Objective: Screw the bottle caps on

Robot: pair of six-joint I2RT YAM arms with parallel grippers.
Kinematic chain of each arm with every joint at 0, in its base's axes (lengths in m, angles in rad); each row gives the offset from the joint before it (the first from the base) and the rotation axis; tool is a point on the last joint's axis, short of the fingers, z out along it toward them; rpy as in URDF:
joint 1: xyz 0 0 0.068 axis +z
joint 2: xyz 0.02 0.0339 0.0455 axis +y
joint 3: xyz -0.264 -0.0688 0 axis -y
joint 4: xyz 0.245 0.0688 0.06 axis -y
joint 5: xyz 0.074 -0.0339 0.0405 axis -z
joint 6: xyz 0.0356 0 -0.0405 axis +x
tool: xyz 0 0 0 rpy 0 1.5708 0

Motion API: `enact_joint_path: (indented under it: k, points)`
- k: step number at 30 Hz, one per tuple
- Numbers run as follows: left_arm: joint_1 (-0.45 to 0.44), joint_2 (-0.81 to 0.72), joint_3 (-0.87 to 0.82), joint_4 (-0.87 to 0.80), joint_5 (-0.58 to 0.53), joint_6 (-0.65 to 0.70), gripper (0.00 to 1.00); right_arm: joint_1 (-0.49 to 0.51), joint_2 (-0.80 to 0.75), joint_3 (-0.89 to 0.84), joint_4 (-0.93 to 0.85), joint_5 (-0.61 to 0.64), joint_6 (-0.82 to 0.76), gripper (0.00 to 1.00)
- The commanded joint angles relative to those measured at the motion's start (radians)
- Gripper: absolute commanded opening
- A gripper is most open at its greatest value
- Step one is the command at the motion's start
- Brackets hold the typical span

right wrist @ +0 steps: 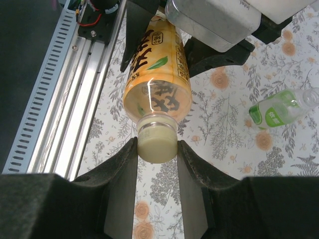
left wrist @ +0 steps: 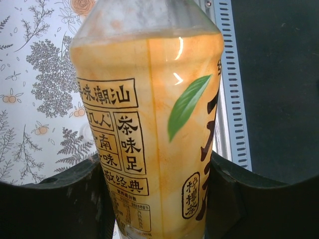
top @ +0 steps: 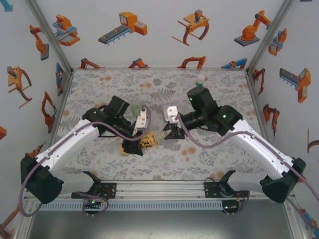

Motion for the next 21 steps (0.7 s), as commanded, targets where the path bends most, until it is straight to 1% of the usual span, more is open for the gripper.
enact_joint_path:
  k: [1,14,21]
  points:
    - [-0.011,-0.035,0.018,0.046,0.075,0.042,0.00,0.014,-0.010,-0.026,0.049,-0.009,-0.018,0.00]
    - [-0.009,-0.083,-0.014,0.094,0.079,0.051,0.00,0.014,-0.061,-0.097,0.181,-0.036,0.101,0.00]
    - [-0.010,-0.096,-0.024,0.125,0.050,0.028,0.00,0.013,-0.053,-0.099,0.248,-0.043,0.258,0.00]
